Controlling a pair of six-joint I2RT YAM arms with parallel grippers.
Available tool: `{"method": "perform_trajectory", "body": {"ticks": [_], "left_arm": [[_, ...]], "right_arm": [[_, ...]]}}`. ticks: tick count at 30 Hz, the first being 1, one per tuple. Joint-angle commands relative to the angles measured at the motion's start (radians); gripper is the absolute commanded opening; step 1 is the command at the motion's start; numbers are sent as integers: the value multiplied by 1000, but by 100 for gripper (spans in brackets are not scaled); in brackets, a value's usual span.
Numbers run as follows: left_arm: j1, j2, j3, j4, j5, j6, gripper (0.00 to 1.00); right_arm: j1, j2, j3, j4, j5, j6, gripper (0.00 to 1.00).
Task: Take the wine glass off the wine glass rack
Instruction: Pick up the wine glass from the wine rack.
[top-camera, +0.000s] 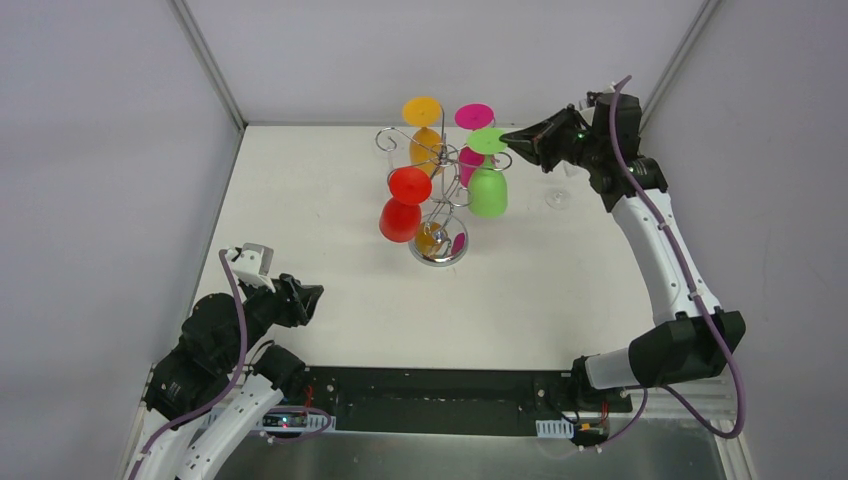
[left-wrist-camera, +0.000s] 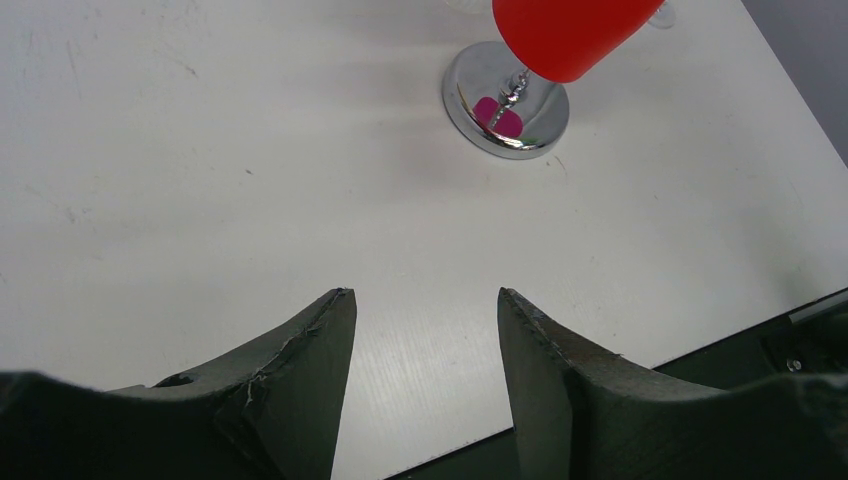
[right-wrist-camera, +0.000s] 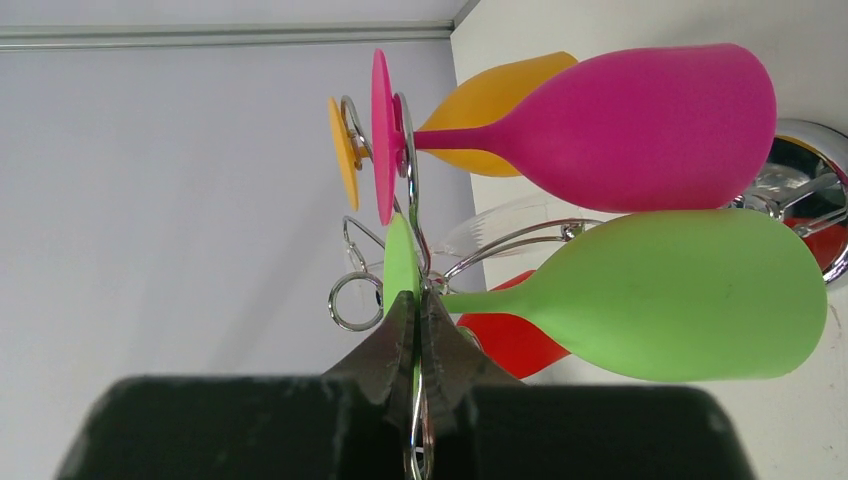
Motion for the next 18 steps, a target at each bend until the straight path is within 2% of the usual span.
{"method": "perform_trajectory", "body": {"ticks": [1,18], "left_arm": [[-8,-4,4,3,-20,-13,55],[-7,17,4,3,-5,-13,56]], "right_arm": [[-15,-36,46,51,32,26,0],[-129,-180,-54,13,-15,-7,0]]}}
